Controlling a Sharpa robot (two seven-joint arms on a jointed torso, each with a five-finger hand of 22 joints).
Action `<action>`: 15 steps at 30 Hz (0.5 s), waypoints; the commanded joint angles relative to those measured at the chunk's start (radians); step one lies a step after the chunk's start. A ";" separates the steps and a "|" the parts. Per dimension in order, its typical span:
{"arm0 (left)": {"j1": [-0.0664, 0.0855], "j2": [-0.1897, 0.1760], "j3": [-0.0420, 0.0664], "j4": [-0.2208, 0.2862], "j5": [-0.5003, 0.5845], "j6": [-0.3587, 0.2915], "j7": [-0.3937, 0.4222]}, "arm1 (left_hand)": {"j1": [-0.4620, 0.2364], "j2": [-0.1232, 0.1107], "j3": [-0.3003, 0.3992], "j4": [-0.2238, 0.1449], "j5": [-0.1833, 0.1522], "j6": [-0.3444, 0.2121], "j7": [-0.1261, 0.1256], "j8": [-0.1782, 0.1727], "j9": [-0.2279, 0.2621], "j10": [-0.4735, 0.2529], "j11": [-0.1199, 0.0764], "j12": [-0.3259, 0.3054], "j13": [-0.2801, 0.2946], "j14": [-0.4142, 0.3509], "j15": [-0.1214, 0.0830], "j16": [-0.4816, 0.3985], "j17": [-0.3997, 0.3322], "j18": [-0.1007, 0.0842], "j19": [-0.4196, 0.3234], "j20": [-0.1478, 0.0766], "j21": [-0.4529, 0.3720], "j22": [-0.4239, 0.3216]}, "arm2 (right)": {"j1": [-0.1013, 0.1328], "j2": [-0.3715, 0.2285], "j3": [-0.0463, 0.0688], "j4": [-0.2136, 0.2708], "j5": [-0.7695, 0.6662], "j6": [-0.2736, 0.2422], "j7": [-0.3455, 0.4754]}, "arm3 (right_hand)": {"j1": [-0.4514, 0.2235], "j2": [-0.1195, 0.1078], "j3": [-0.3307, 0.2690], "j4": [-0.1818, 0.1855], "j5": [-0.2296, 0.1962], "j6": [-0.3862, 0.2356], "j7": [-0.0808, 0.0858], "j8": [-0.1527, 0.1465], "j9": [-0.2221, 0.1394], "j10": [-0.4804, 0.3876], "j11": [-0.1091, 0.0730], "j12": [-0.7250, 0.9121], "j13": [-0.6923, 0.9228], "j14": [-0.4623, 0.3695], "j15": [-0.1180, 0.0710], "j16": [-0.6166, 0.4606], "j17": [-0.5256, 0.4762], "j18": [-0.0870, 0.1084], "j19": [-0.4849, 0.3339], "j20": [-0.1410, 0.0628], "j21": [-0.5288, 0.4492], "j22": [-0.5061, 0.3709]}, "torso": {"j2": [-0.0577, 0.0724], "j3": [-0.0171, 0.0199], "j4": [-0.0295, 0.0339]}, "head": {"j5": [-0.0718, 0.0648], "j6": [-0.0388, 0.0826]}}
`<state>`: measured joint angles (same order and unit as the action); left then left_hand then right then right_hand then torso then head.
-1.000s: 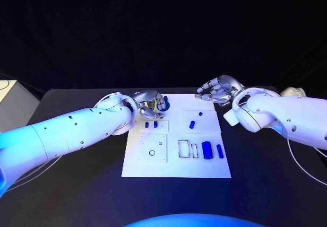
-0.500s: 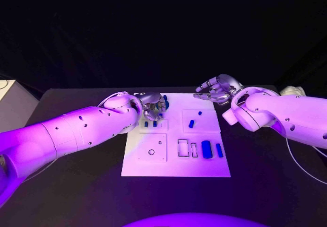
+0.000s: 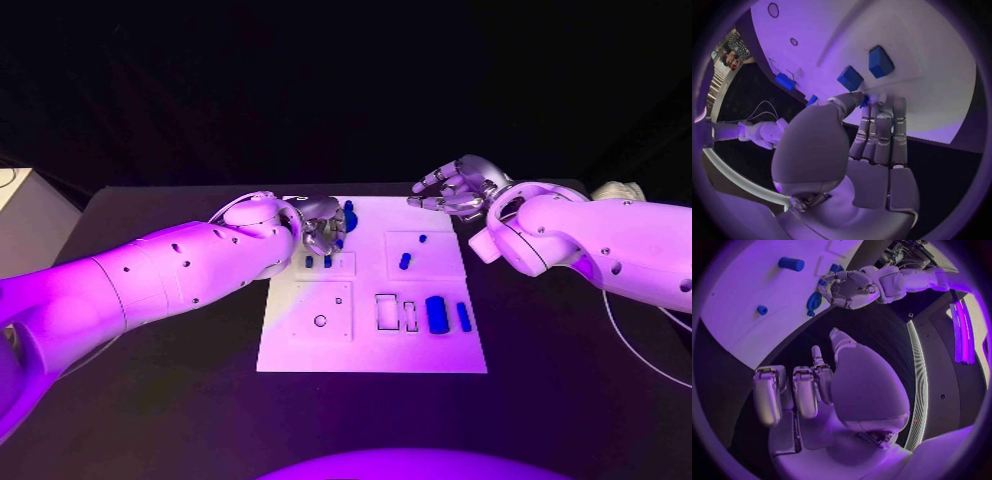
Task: Assemble the parts on the task board
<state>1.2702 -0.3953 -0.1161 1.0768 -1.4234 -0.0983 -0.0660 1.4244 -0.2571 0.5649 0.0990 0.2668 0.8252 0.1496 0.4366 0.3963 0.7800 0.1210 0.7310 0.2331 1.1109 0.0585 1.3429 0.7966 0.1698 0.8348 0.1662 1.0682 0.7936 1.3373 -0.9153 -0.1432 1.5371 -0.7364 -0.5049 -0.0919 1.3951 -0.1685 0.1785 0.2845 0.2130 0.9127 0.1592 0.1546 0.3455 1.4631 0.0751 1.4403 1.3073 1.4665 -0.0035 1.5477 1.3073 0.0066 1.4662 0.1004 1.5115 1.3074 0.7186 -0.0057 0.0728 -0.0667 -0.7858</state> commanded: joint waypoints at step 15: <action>0.000 0.010 0.000 -0.012 0.007 0.039 0.018 | -0.016 0.018 0.025 -0.021 -0.009 0.042 0.002 -0.067 -0.031 0.094 -0.014 -0.088 -0.064 0.038 -0.014 0.039 0.005 0.014 0.001 -0.015 0.030 0.021 | 0.000 0.004 0.000 0.000 -0.015 0.007 0.010 | -0.007 0.007 0.003 0.000 0.008 0.006 0.000 0.002 -0.001 -0.002 0.000 -0.001 0.150 0.089 0.004 -0.004 0.203 0.010 0.076 0.003 -0.003 0.222 | 0.000 0.0002 0.0002 | -0.001 -0.002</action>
<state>1.2736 -0.3886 -0.1139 1.0646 -1.4231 -0.0855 -0.0584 1.4170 -0.2408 0.5869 0.0824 0.2627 0.8635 0.1499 0.3728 0.3661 0.8691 0.1071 0.6447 0.1687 1.1420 0.0445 1.3781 0.8022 0.1698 0.8345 0.1588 1.0920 0.8138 1.3373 -0.9126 -0.1432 1.5362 -0.7391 -0.5047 -0.0919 1.3910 -0.1644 0.1785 0.2845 0.2172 0.9127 0.1592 0.1547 0.3455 1.4631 0.0751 1.4403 1.3073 1.4665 -0.0035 1.5477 1.3073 0.0066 1.4662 0.1004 1.5116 1.3080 0.7181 -0.0058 0.0731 -0.0674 -0.7880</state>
